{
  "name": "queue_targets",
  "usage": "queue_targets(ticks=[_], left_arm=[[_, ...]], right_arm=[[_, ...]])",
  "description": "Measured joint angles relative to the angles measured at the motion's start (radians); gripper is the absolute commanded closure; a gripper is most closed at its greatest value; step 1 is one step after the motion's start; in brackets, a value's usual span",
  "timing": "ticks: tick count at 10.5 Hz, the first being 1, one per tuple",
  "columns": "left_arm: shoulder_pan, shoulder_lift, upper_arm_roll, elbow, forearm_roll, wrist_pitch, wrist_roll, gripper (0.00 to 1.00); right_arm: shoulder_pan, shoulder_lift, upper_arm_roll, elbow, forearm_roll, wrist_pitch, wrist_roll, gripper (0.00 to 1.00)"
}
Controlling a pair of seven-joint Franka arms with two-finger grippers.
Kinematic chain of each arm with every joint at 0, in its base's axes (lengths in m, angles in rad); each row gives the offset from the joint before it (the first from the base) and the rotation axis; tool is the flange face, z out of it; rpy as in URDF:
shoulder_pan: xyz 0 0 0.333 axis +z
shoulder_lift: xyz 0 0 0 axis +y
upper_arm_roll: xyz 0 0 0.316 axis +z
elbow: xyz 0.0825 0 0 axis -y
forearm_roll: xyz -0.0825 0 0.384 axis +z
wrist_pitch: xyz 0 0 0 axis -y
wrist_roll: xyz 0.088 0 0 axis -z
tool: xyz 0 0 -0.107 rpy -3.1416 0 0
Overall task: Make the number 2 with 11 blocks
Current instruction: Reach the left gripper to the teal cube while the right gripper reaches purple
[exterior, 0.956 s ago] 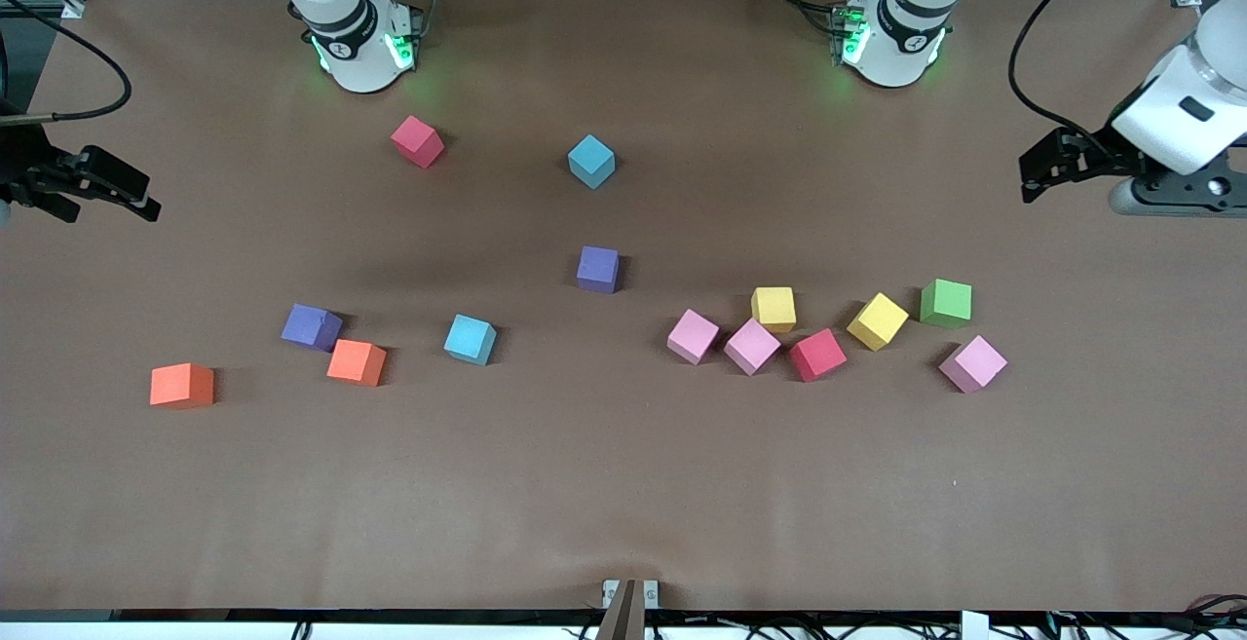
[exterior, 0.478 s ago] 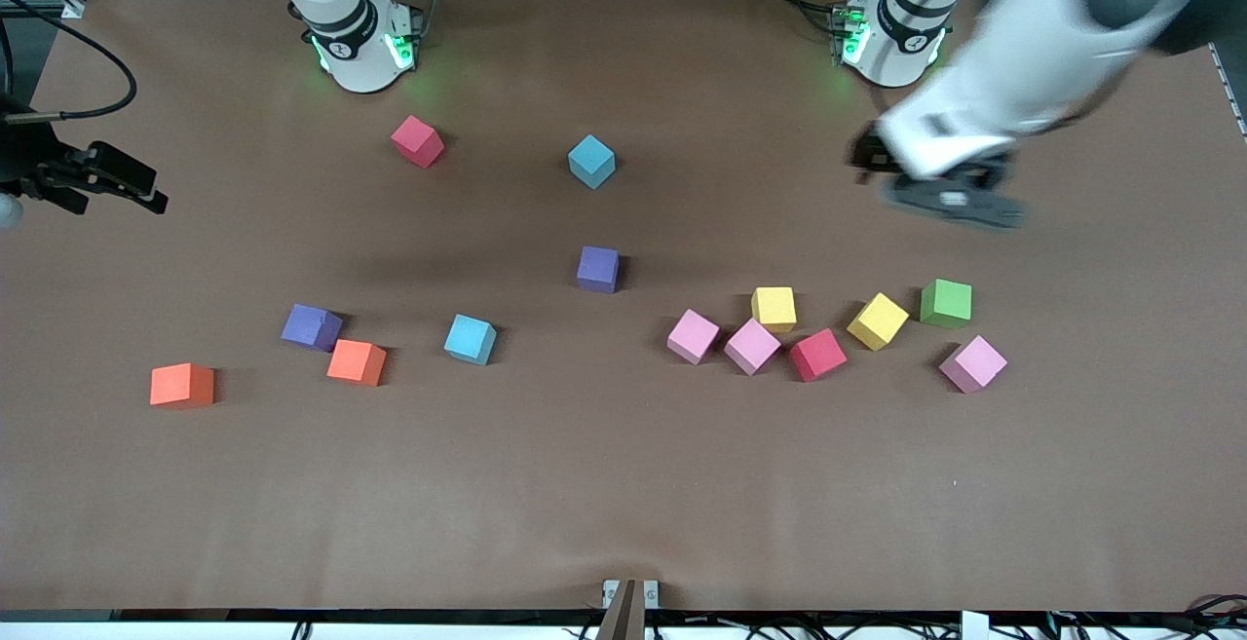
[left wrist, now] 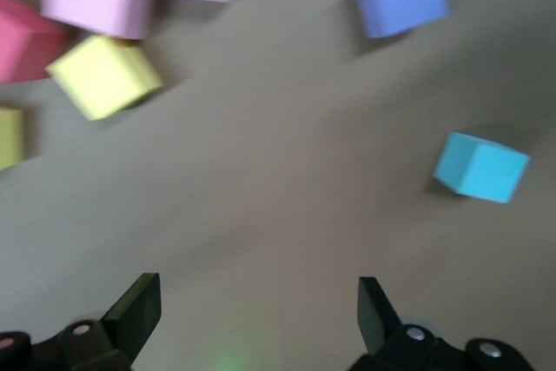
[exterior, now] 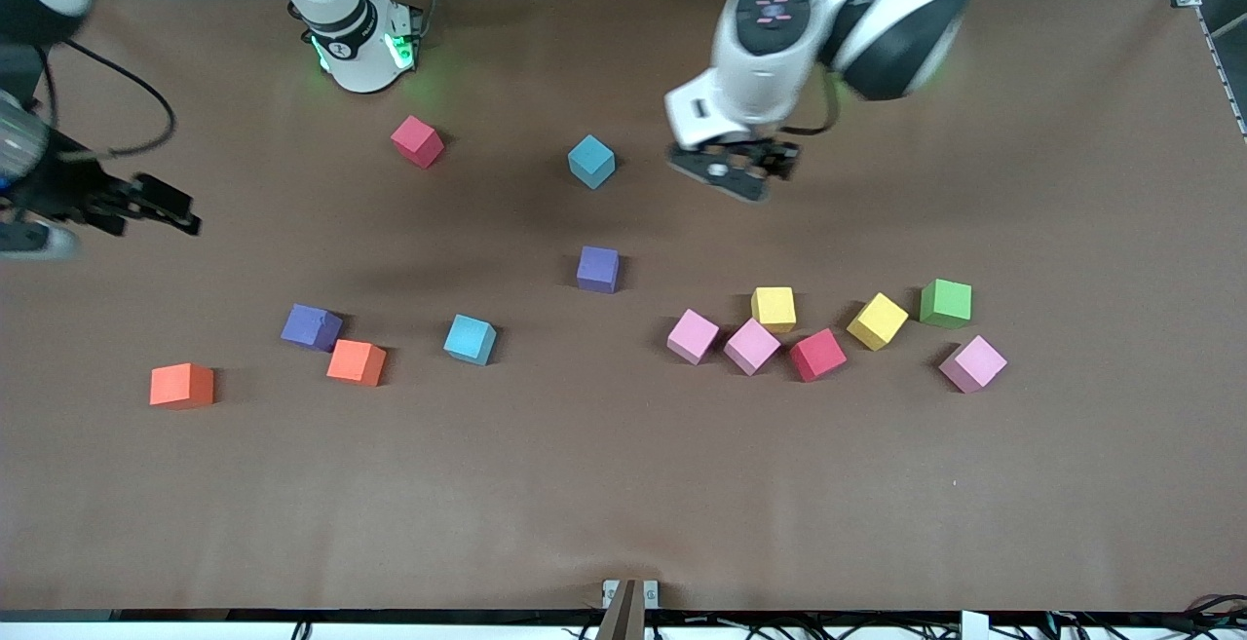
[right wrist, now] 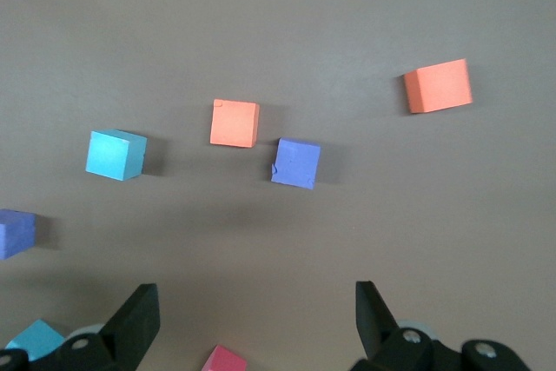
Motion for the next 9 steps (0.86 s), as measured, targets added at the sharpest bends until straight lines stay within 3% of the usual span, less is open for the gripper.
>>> queue_targets(ticks=[3, 5, 9], left_arm=[[-0.182, 0.132, -0.016, -0.021, 0.000, 0.160, -0.169, 0.00], [-0.305, 0.201, 0.023, -0.019, 0.026, 0.240, -0.296, 0.00], [-0.456, 0.269, 0.095, -0.015, 0.041, 0.348, -0.315, 0.00]], right_arm=[[0.018, 0.087, 0.002, -0.033, -0.001, 0.043, 0.001, 0.00], [0.018, 0.136, 0.001, -0.050, -0.030, 0.108, 0.001, 0.00], [-0.014, 0.202, -0.008, -0.160, -0.086, 0.273, 0.007, 0.00]])
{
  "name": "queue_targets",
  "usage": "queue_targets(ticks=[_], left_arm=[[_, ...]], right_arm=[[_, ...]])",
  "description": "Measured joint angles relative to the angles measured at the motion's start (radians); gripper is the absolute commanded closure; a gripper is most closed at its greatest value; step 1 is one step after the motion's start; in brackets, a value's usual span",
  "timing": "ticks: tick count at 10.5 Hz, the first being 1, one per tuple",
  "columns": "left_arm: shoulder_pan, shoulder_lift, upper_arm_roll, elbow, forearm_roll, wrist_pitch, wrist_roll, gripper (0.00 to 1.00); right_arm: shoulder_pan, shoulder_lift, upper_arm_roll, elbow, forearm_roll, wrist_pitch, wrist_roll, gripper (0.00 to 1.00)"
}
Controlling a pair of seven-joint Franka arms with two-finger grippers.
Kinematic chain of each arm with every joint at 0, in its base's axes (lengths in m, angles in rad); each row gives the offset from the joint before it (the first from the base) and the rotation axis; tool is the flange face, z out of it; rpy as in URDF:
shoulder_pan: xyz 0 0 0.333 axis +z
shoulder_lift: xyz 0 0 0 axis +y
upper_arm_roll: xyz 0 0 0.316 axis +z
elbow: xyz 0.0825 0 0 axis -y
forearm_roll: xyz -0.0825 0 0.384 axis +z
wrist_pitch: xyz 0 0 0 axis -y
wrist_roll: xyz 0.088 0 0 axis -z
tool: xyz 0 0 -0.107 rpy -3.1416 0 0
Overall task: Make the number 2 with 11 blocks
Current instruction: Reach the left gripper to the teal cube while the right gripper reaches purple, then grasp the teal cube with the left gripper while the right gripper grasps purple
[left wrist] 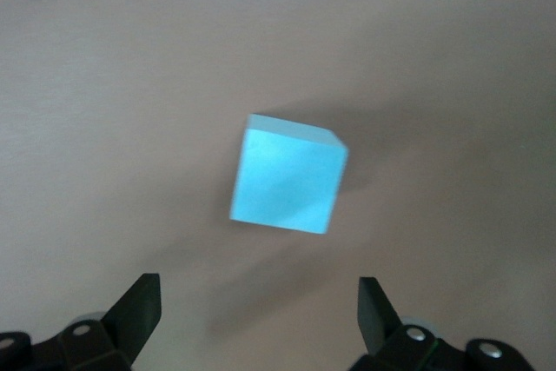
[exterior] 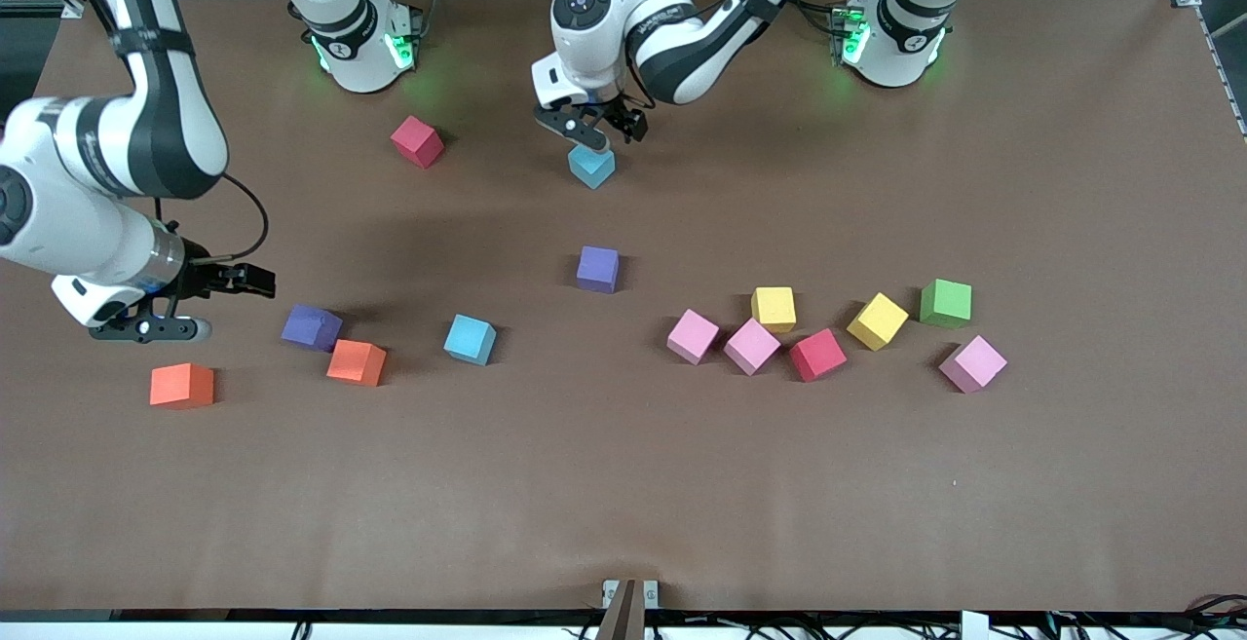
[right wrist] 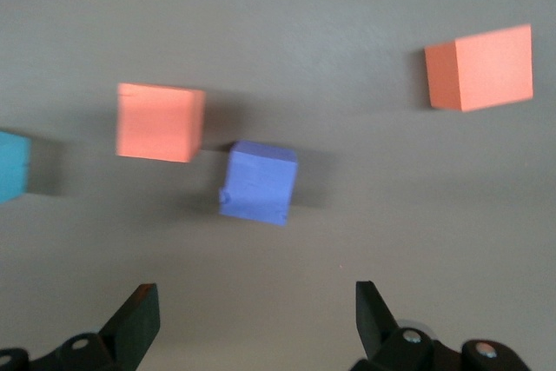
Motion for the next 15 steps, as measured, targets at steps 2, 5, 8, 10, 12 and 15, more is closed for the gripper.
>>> queue_targets(ticks=[2, 5, 8, 10, 12, 15], left_arm=[[-0.080, 0.025, 0.063, 0.000, 0.000, 0.054, -0.001, 0.00], [-0.149, 0.090, 0.142, 0.008, 0.060, 0.136, -0.001, 0.00], [-0.149, 0.139, 0.150, 0.072, 0.093, 0.140, -0.002, 0.00], [-0.150, 0.167, 0.150, 0.102, 0.106, 0.140, -0.002, 0.00], [-0.152, 0.187, 0.150, 0.111, 0.112, 0.140, -0.002, 0.00], [-0.175, 0.229, 0.149, 0.125, 0.121, 0.141, -0.108, 0.42]], right_arm=[[-0.017, 0.031, -0.003, -0.021, 0.000, 0.057, 0.000, 0.00], [-0.014, 0.053, 0.000, -0.115, 0.000, 0.242, 0.000, 0.00], [0.001, 0.104, 0.002, -0.132, 0.000, 0.353, 0.002, 0.00], [0.015, 0.143, 0.003, -0.133, -0.001, 0.409, 0.006, 0.00], [0.016, 0.159, 0.003, -0.133, -0.002, 0.421, 0.006, 0.00], [0.019, 0.166, 0.003, -0.139, -0.002, 0.428, 0.057, 0.00]])
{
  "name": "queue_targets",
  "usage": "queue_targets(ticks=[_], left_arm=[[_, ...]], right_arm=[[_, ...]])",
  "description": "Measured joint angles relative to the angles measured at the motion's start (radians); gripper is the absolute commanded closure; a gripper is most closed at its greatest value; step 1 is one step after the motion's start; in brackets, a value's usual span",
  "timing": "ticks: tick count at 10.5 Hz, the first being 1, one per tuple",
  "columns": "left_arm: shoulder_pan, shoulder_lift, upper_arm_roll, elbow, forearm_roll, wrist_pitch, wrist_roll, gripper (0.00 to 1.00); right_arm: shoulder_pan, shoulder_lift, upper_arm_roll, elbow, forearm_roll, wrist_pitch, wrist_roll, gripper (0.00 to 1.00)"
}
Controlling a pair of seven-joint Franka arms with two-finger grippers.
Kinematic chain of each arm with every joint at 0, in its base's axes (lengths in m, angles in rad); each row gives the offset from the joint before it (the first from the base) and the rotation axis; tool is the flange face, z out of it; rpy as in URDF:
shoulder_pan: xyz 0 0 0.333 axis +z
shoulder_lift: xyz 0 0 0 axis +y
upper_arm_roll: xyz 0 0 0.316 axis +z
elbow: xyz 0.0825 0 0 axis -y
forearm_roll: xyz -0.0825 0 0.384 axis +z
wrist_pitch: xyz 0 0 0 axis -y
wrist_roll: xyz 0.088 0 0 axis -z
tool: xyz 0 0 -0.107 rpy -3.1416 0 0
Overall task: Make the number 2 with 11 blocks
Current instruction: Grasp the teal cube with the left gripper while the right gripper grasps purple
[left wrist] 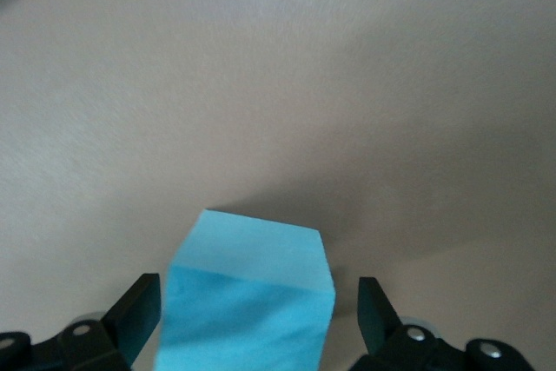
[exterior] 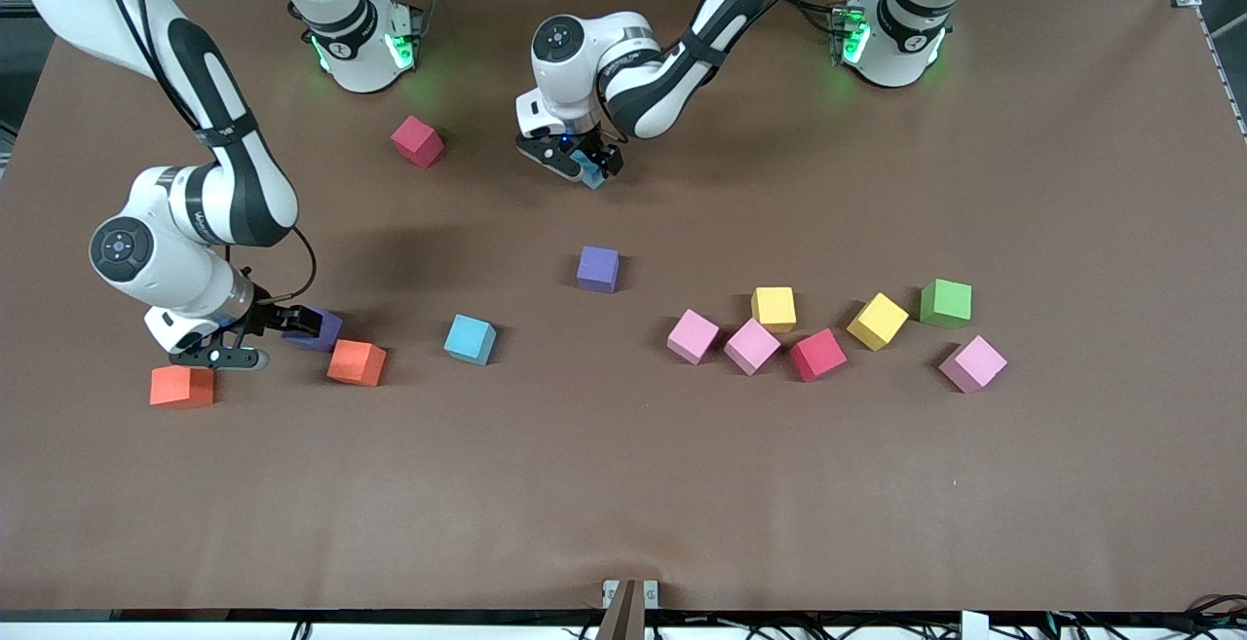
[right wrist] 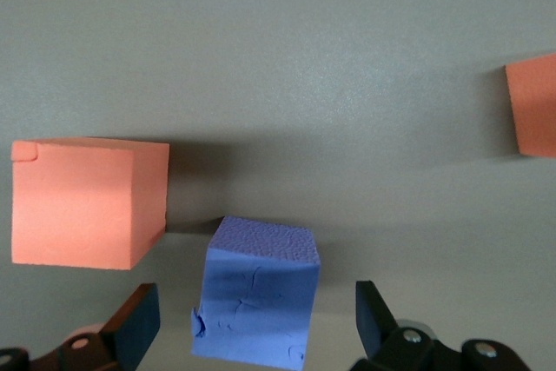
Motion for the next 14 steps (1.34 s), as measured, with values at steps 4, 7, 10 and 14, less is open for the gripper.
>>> queue_targets(ticks=[4, 7, 10, 14], left_arm=[[-0.026, 0.033, 0.000, 0.036, 0.017, -0.002, -0.187, 1.00], [0.024, 0.014, -0.038, 0.017, 0.018, -0.081, -0.395, 0.99], [0.232, -0.050, -0.205, -0.099, 0.027, -0.104, -0.559, 0.99], [0.243, -0.104, -0.257, -0.285, 0.123, 0.032, -0.736, 0.98]], right_arm=[[0.017, 0.007, 0.000, -0.022, 0.000, 0.022, 0.034, 0.00], [0.017, 0.020, 0.000, -0.049, 0.000, 0.071, 0.034, 0.00], [0.017, 0.027, -0.002, -0.053, 0.000, 0.079, 0.035, 0.00], [0.017, 0.029, -0.005, -0.057, 0.000, 0.081, 0.035, 0.00]])
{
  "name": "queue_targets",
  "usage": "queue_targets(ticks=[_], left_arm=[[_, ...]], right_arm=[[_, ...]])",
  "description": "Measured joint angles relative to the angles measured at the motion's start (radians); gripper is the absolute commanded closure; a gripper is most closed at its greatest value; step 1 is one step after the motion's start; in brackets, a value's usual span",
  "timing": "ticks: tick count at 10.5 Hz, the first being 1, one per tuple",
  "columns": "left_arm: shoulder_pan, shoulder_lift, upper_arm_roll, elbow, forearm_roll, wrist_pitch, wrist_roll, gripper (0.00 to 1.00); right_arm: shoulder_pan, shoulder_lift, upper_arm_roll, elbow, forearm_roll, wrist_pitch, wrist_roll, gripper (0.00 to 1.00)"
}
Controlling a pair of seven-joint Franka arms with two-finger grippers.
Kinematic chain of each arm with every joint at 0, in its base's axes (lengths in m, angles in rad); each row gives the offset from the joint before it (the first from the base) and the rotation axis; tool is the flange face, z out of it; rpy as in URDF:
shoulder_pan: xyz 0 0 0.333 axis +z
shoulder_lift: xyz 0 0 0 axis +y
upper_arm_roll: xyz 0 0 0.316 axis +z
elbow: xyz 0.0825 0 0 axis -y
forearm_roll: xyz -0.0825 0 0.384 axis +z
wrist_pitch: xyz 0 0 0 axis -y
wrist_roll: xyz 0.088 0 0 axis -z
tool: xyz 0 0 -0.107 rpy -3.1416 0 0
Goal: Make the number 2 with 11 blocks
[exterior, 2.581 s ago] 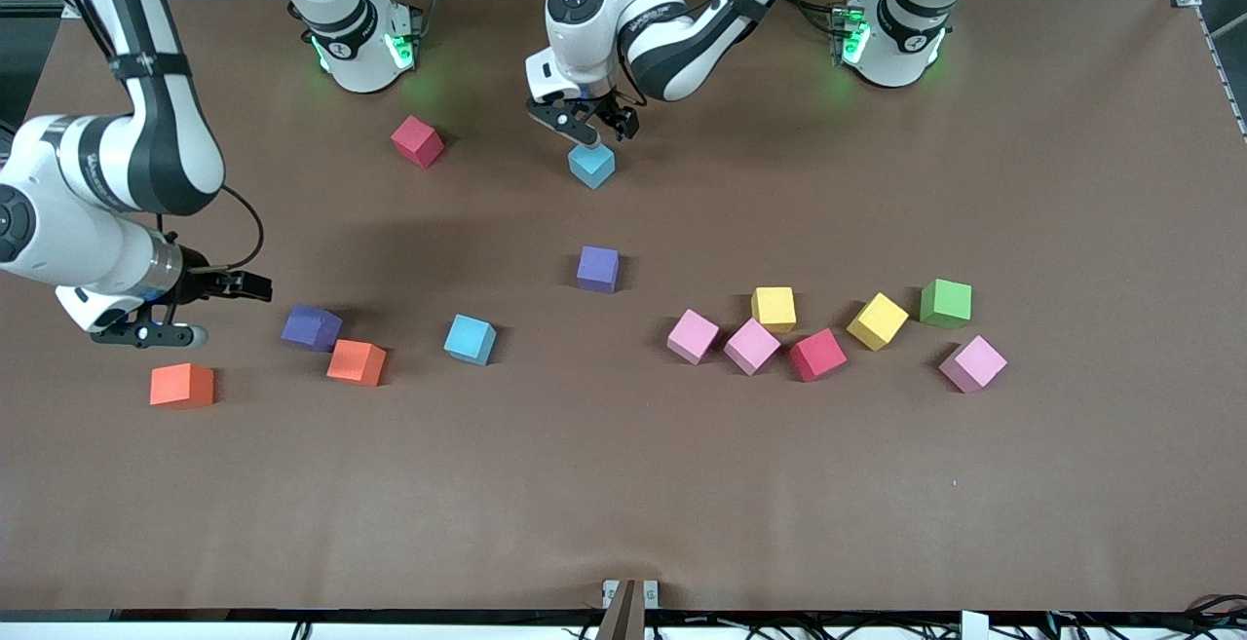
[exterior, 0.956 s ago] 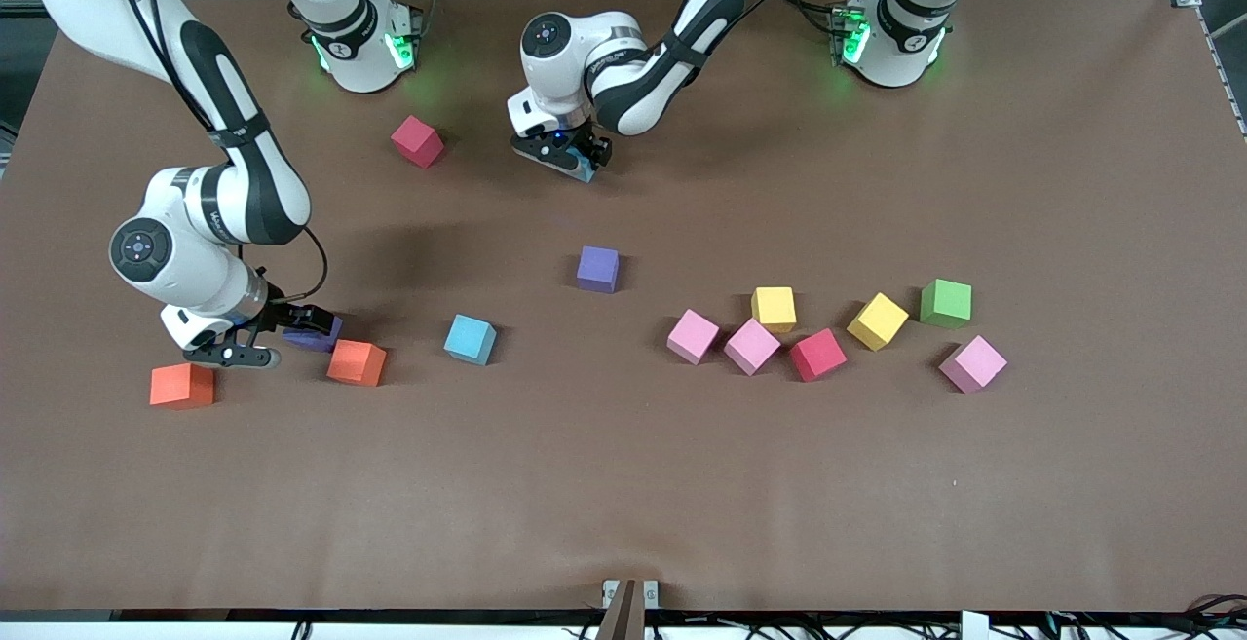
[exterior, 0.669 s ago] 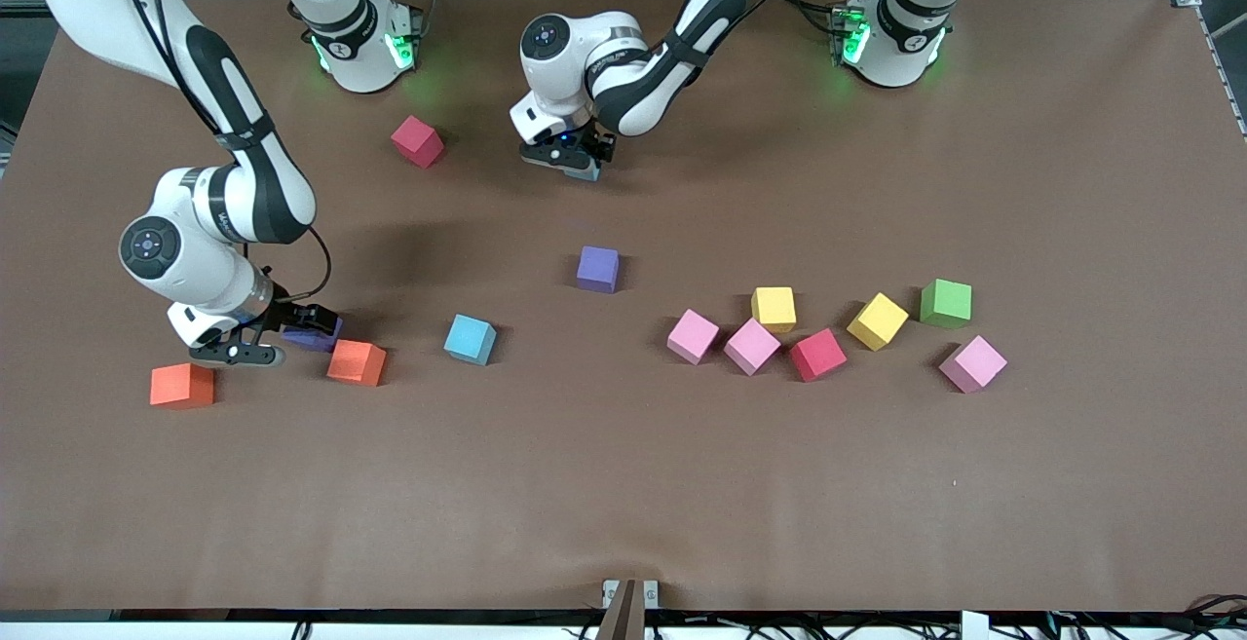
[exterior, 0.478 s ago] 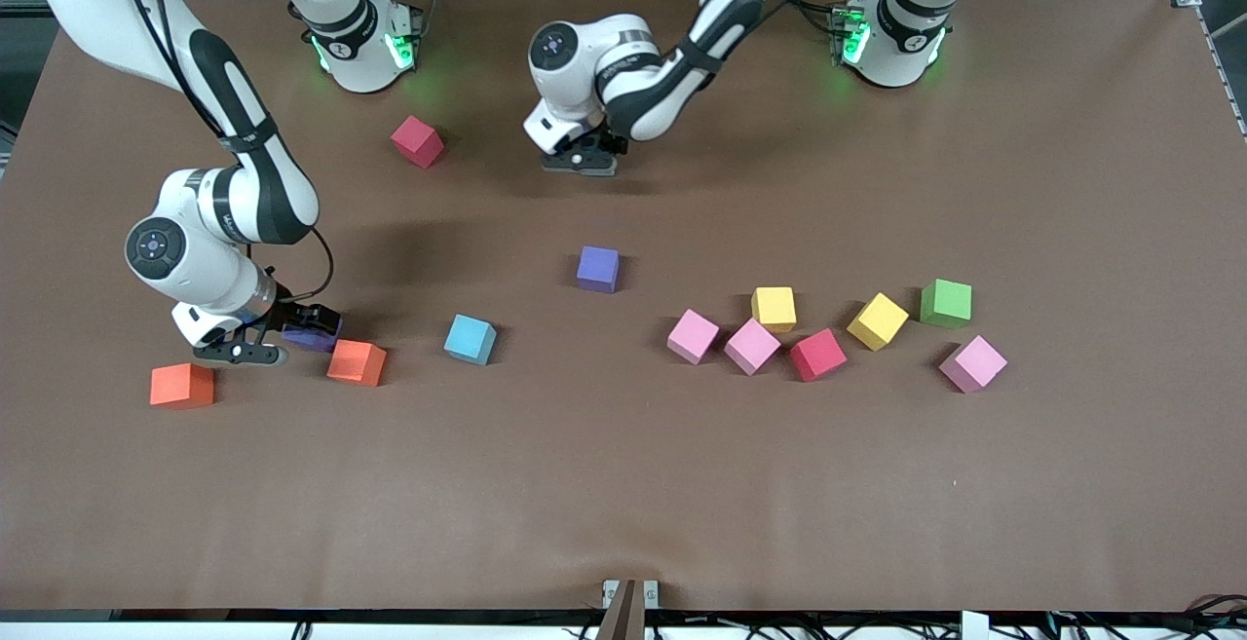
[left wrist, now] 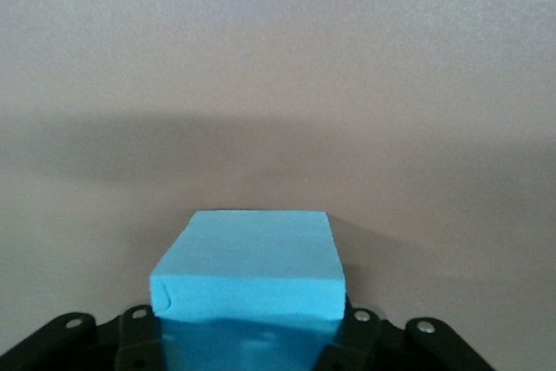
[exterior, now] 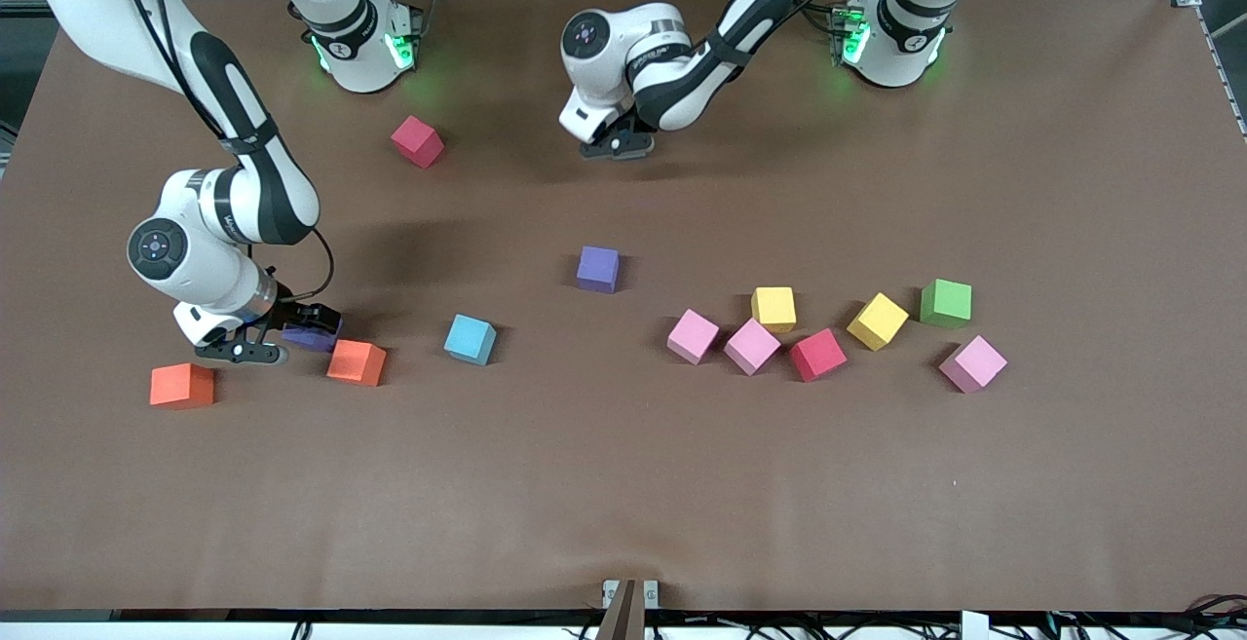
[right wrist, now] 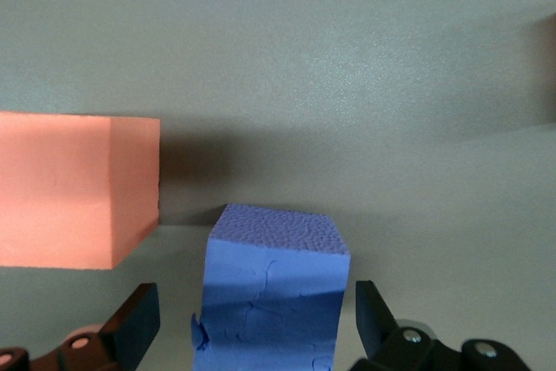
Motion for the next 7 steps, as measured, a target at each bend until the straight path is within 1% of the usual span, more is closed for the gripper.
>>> queue_targets(ticks=[2, 5, 6, 7], left_arm=[[0.007, -0.036, 0.002, -0.074, 0.008, 0.109, -0.046, 0.96], [0.006, -0.045, 0.002, -0.105, 0.024, 0.187, -0.063, 0.95], [0.004, -0.044, 0.002, -0.111, 0.057, 0.207, -0.065, 0.88], [0.003, -0.042, 0.000, -0.113, 0.097, 0.222, -0.068, 0.86]], right_arm=[[0.000, 0.004, 0.000, -0.002, 0.000, 0.014, 0.000, 0.00], [0.000, 0.017, -0.001, -0.009, 0.000, 0.037, 0.000, 0.00], [0.000, 0.019, -0.001, -0.009, 0.000, 0.038, 0.000, 0.00], [0.000, 0.019, -0.002, -0.009, 0.000, 0.039, 0.000, 0.26]])
